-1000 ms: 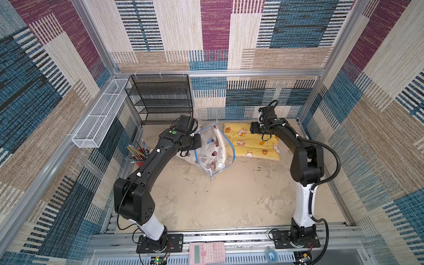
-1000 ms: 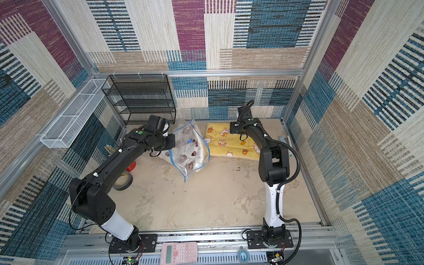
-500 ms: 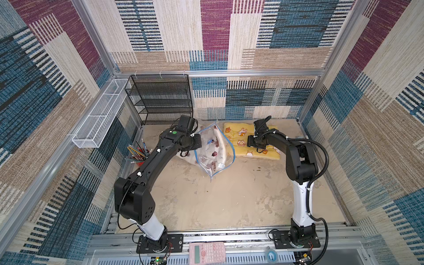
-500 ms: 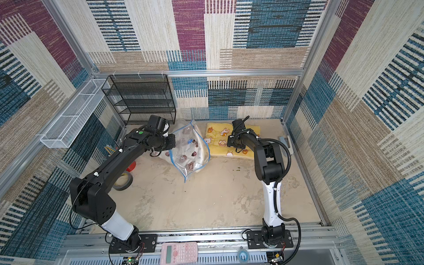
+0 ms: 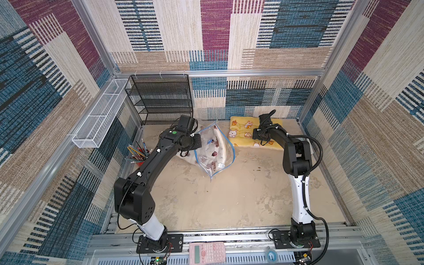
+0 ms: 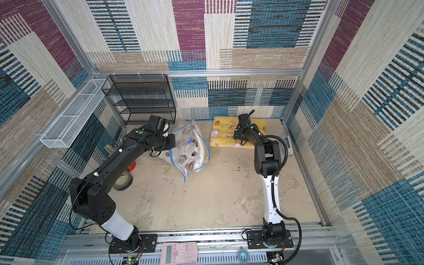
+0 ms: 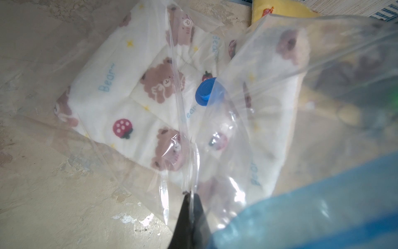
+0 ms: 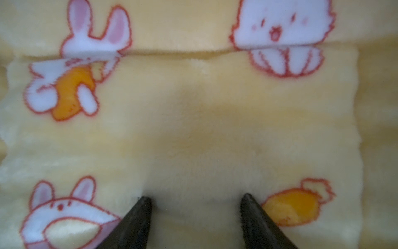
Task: Take the blanket out of the vacuum bag
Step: Adjust the blanket at the center of the board.
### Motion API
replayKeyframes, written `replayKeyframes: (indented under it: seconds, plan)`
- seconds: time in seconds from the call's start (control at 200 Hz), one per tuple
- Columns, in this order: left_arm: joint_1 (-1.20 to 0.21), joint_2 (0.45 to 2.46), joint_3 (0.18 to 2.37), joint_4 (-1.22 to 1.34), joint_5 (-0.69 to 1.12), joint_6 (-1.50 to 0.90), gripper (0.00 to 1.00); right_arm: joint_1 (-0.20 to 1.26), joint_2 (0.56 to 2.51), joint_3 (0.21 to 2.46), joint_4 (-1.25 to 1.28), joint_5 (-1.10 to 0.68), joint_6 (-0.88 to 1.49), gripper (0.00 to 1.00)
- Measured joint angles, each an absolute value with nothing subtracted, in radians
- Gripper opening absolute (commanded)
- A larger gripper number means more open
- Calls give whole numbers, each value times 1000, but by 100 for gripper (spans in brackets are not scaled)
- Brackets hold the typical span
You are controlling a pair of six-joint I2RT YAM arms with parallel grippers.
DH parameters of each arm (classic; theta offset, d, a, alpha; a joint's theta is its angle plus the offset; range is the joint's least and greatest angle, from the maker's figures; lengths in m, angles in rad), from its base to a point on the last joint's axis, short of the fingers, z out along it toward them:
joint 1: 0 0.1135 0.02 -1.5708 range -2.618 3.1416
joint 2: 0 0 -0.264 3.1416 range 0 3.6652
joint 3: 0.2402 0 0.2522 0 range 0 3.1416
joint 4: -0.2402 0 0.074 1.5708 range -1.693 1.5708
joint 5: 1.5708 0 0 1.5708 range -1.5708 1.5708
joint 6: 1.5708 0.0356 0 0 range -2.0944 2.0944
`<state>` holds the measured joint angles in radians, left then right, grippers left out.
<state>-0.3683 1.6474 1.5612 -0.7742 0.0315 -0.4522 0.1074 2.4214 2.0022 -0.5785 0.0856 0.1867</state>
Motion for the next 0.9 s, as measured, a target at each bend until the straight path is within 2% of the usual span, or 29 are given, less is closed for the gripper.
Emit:
replayKeyframes:
  seconds: [0.265,0.376,0.601,0.902]
  plan:
    - [-368,1647,1561,-774,29,-452,0,49,2445,2102,-651,102,111,69]
    - [-368,1648,1561,-774,29,-452,0,39,2385,2054,-632,88,113,70]
    - [-368,1654,1561,-774,30,-452,0,75,2068,1864,-519,-54,192,69]
    - [-367,1655,1561,-774,35,-453,0,245,1563,1380,-246,-212,302,60]
